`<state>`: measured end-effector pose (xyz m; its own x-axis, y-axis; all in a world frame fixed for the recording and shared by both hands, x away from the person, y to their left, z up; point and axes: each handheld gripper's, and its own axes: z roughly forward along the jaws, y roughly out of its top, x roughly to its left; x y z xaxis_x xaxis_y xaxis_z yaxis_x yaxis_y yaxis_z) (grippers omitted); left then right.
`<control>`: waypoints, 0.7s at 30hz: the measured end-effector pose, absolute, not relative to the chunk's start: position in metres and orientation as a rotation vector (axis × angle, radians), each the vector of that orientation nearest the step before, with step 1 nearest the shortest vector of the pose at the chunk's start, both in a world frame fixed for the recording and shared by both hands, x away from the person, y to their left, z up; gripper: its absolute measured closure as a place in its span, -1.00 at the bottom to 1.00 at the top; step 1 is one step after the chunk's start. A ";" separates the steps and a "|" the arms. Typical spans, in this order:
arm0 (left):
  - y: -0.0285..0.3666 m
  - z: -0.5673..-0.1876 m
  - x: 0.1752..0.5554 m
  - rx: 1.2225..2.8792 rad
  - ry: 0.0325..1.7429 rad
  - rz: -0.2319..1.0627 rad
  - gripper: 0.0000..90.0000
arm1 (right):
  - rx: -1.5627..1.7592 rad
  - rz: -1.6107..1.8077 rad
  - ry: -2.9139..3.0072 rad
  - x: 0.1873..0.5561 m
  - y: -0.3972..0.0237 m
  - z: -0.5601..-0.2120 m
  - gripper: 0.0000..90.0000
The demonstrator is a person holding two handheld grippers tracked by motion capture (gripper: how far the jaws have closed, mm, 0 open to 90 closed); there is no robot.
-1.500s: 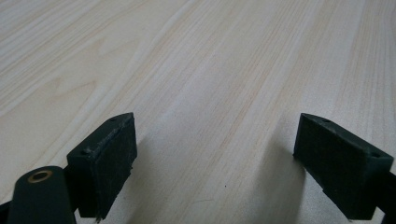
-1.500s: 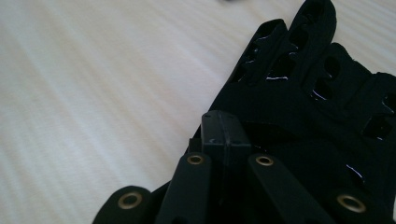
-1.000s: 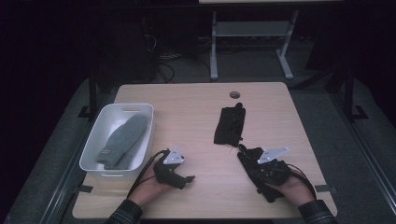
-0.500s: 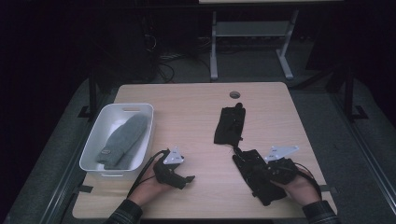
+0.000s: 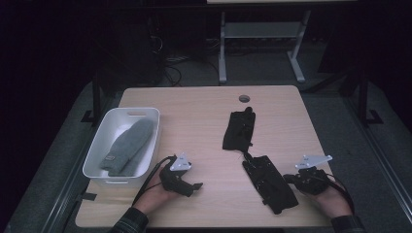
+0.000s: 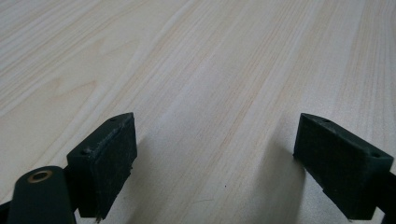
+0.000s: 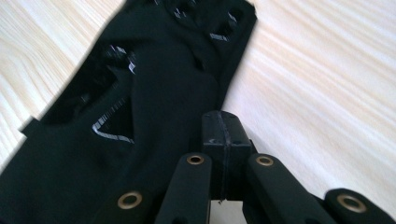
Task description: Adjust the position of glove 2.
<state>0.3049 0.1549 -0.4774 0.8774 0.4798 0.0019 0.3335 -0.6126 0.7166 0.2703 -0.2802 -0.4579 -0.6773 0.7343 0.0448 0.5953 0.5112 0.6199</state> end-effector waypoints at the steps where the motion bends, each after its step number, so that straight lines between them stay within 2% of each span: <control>1: 0.155 -0.477 0.305 2.283 0.582 0.249 -0.73 | 1.138 0.901 2.537 0.269 -0.281 -0.459 1.00; 7: 0.155 -0.477 0.305 2.283 0.583 0.248 -0.73 | 1.122 0.924 2.571 0.265 -0.278 -0.461 1.00; 21: 0.155 -0.477 0.305 2.283 0.583 0.248 -0.73 | 0.945 0.991 2.692 0.253 -0.243 -0.458 1.00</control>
